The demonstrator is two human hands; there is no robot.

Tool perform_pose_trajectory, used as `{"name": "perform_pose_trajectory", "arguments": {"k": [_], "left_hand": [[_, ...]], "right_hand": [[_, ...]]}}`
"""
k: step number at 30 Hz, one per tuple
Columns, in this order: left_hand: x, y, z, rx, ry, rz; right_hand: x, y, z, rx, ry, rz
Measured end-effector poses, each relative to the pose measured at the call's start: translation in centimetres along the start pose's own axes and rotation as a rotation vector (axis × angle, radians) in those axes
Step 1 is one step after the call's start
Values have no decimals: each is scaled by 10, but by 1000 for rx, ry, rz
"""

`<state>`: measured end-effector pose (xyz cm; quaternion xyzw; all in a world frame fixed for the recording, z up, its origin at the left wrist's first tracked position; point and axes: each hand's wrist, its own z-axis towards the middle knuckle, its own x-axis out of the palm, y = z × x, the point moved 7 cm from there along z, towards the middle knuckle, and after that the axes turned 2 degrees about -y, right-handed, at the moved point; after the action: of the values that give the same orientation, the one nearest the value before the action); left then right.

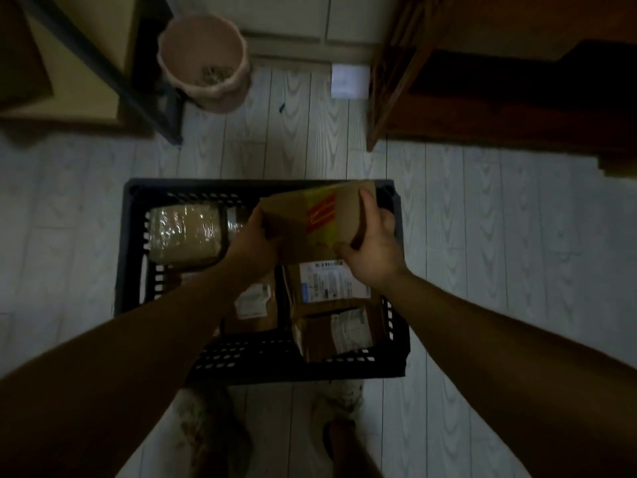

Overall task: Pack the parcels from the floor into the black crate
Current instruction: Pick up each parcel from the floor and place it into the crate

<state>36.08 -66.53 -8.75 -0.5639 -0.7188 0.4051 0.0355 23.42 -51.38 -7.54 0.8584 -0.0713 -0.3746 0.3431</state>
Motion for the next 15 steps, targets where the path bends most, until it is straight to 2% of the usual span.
{"name": "perform_pose_trajectory", "arguments": {"k": [6,15], "left_hand": [[-5,-4,9,-17,-12,-33],[-6,-17,25,-25,-2,199]], "right_hand": [[-1,2,-2,-26,-26,-137],[-14,6,12,41,57,-217]]}}
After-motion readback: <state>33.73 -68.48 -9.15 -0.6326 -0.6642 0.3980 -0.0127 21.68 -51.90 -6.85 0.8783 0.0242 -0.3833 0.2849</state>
